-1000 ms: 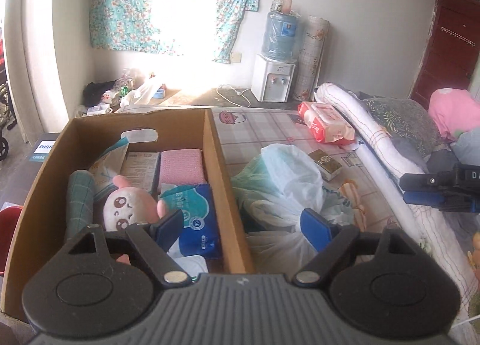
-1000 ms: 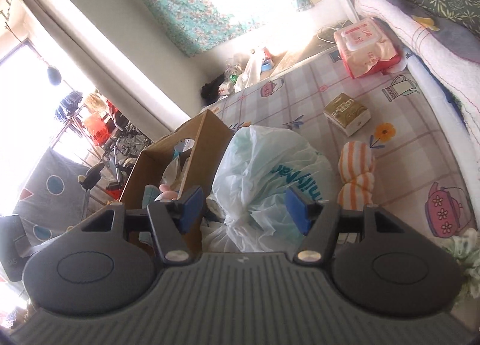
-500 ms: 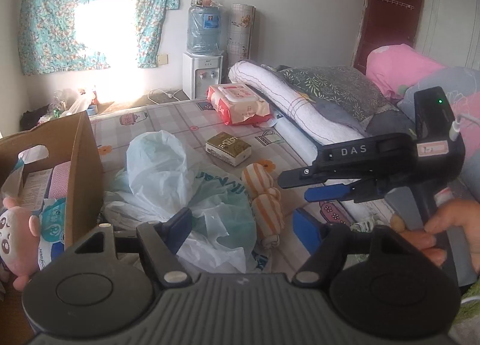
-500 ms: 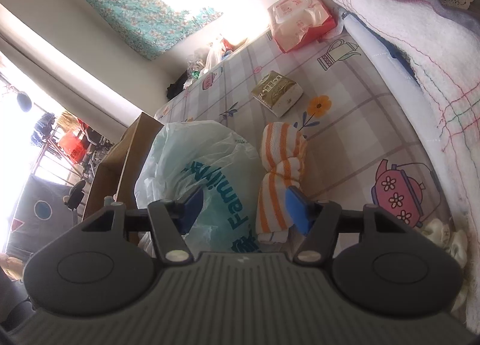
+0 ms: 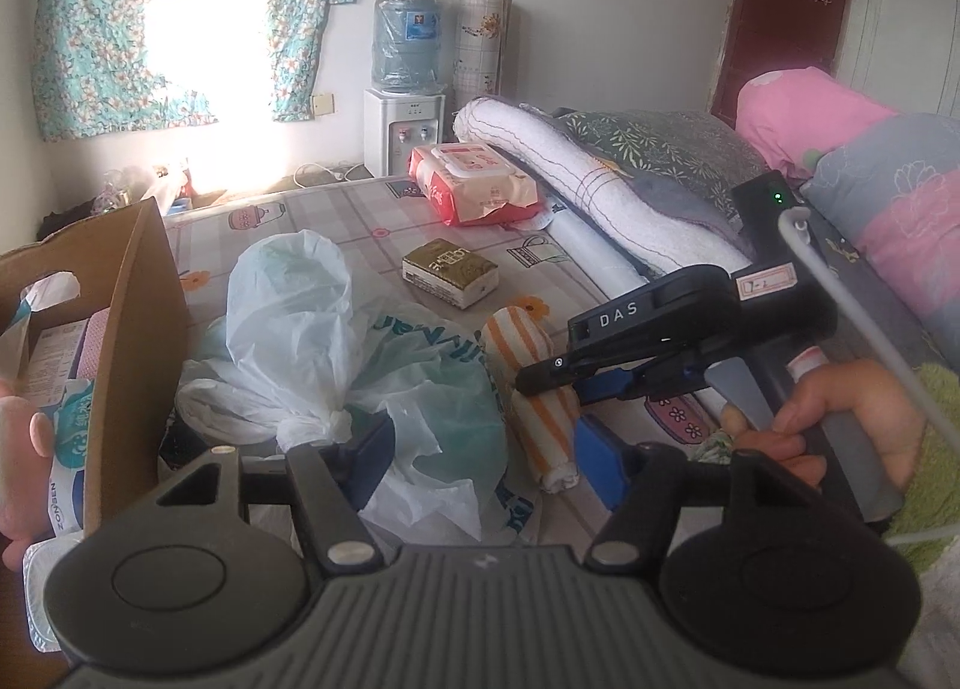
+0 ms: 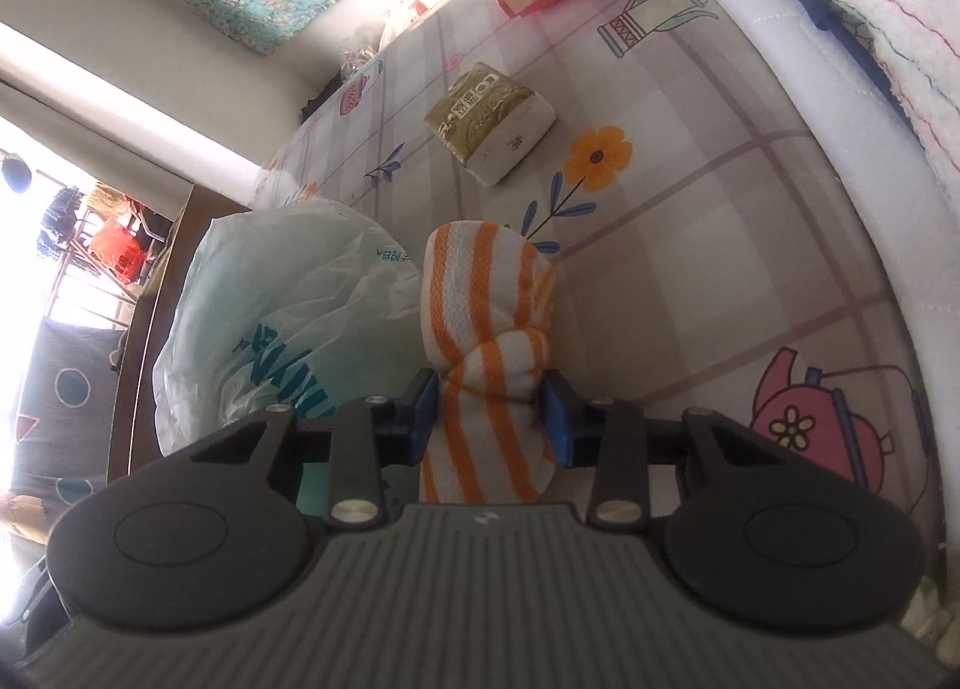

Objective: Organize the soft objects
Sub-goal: 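Reach the right tool to the orange-striped sock and grasp it, then lift the orange-striped sock with the right tool and carry it over the box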

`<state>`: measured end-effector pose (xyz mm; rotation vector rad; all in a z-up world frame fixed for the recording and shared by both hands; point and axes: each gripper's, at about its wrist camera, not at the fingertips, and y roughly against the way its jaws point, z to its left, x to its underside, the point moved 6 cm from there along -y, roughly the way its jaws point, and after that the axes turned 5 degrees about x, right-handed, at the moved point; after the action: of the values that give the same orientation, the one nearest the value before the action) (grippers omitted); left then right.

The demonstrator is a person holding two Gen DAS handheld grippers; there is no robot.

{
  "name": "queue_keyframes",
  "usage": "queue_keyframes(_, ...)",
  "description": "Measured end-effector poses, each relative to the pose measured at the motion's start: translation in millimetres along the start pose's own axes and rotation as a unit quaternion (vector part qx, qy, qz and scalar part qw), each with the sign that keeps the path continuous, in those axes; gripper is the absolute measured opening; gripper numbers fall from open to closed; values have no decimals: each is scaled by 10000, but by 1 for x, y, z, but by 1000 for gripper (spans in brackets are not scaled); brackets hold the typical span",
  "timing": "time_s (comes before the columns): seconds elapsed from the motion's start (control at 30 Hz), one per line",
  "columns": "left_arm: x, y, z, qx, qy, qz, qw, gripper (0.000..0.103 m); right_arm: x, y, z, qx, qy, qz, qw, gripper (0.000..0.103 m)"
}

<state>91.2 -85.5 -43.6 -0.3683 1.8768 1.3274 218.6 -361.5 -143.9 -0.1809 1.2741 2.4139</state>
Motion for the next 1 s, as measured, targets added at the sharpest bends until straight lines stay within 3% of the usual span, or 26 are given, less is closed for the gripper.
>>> queue_keyframes(0.17,1,-10,-13,352,46,82,9993,67,11,23,-8,-204,-148,98,9996,35)
queue_keyframes(0.43,-5,-50,-33,1039,402,530,9924,62,23,54,-9,-720,-558,73,9958,35)
queue_keyframes(0.53,-6,-50,-34,1142,517,625,9901,51,26,69,0,-897,-567,-30,9944,35)
queue_keyframes(0.77,-15,-11,-22,1039,558,316,9925,42,28,99,44,-1238,-246,-198,9918,35)
queue_keyframes(1.0,-17,57,43,446,951,-343,9939,42,34,97,148,-1683,594,-149,9838,35)
